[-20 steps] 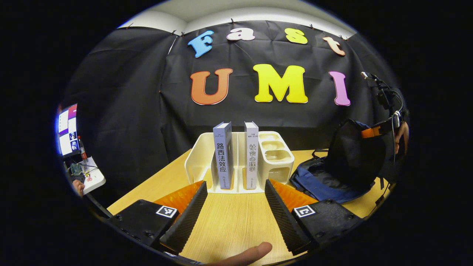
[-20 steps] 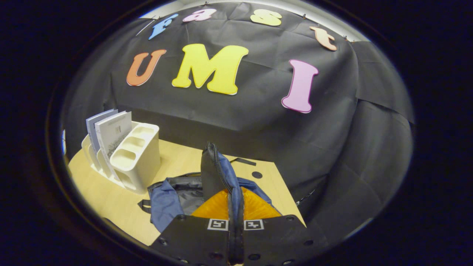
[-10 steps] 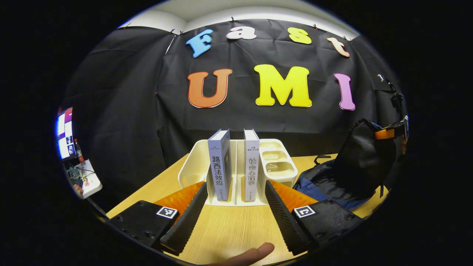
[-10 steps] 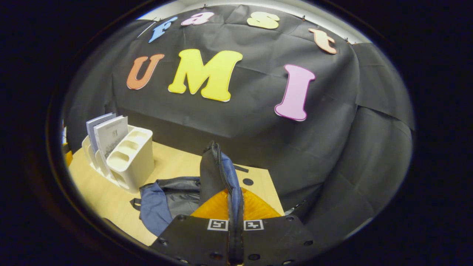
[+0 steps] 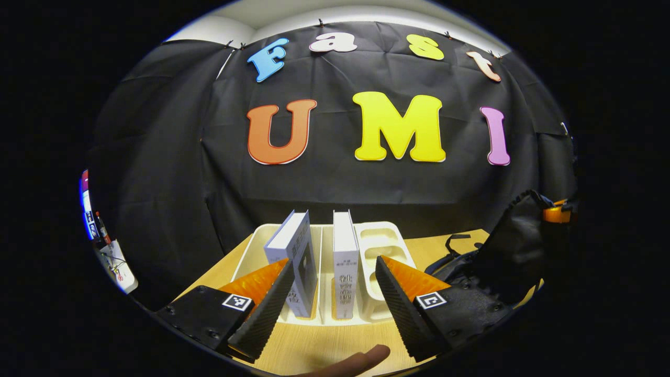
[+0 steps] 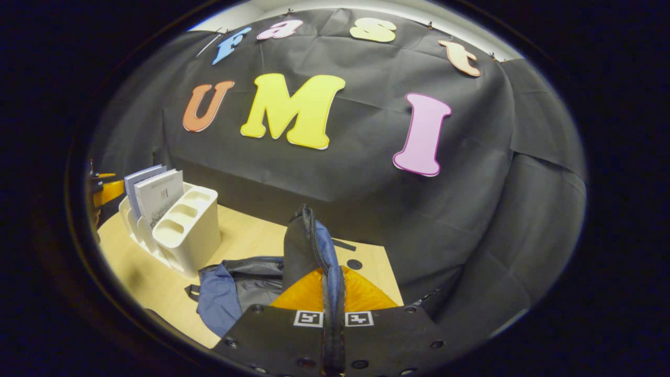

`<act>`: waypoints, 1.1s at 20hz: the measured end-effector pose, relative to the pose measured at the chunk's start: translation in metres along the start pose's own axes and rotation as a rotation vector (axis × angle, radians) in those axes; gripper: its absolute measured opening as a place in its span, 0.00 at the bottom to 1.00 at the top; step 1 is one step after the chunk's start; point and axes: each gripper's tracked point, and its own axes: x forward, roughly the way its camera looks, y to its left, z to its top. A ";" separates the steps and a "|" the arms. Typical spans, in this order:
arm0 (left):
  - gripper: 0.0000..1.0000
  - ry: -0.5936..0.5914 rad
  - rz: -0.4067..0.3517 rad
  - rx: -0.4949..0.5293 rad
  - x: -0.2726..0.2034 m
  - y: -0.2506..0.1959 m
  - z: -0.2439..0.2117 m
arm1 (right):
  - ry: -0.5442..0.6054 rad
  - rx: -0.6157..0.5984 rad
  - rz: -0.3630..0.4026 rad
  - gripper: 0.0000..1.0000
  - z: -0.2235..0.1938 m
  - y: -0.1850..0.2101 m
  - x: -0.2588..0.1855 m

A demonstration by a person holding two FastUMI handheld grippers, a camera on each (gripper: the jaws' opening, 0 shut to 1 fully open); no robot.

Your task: Open the schoolbag, grab two books from the bookshelf and put them into the schoolbag.

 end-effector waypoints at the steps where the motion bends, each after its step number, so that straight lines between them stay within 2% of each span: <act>1: 0.98 -0.015 0.000 0.011 0.008 -0.002 0.010 | 0.002 -0.001 0.001 0.01 0.001 -0.001 0.001; 6: 0.98 -0.011 -0.031 0.018 0.050 -0.012 0.040 | -0.006 0.019 0.024 0.00 -0.002 -0.004 0.003; 12: 0.97 0.083 -0.065 0.019 0.089 -0.020 0.050 | -0.002 0.044 0.036 0.01 -0.013 -0.011 0.005; 17: 0.97 0.261 -0.080 -0.020 0.125 -0.023 0.027 | -0.009 0.037 0.064 0.00 -0.017 -0.006 0.007; 22: 0.98 0.507 -0.047 0.026 0.150 -0.018 -0.018 | -0.014 0.031 0.087 0.01 -0.022 0.000 0.007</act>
